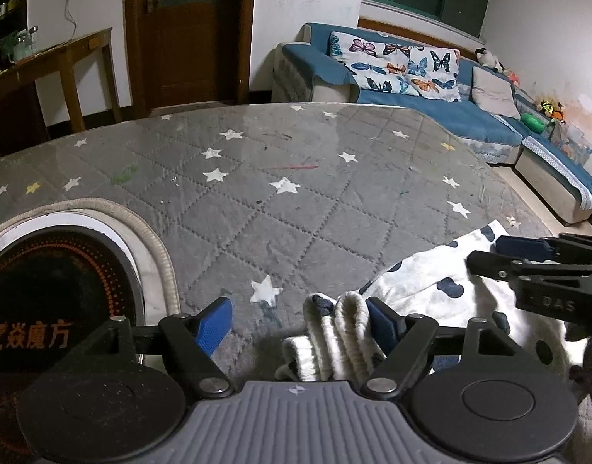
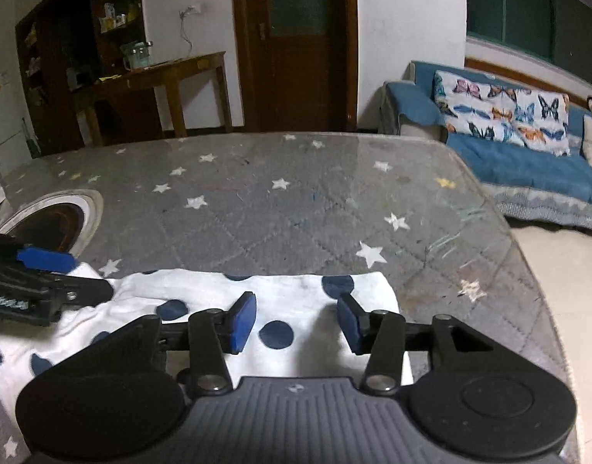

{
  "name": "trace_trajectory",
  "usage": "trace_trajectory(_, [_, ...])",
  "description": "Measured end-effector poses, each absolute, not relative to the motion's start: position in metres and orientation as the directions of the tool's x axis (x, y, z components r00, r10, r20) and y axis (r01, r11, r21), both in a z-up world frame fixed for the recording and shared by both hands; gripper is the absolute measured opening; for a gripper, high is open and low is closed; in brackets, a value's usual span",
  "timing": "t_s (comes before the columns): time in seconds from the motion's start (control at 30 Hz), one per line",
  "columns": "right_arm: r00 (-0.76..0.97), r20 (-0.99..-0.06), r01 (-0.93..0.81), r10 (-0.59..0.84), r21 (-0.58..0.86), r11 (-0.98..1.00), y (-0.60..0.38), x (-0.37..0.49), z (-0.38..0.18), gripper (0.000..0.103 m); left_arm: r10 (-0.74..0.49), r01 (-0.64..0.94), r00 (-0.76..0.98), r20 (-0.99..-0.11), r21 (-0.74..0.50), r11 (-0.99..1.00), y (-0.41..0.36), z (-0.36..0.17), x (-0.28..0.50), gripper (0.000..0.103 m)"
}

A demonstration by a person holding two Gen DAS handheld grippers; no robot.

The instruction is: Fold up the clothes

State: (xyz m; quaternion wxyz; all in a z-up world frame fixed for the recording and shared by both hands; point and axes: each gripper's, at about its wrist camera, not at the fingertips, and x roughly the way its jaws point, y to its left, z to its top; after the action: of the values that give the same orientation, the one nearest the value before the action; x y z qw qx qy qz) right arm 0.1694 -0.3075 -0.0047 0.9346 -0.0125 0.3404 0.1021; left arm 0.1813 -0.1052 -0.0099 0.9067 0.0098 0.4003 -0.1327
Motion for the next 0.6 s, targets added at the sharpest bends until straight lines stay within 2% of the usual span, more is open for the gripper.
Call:
trace_trajectory(0.4, [0.716, -0.618, -0.369, 0.324, 0.060, 0.928, -0.261, 0.097, 0.005, 0.062, -0.213, 0.252, 0.667, -0.714, -0.054, 0.966, -0.107, -0.005, 0.175, 0.079])
trace_trajectory(0.6, [0.720, -0.627, -0.382, 0.299, 0.002, 0.924, -0.242, 0.081, -0.012, 0.068, -0.210, 0.250, 0.669, -0.713, -0.050, 0.967, -0.107, -0.008, 0.174, 0.080])
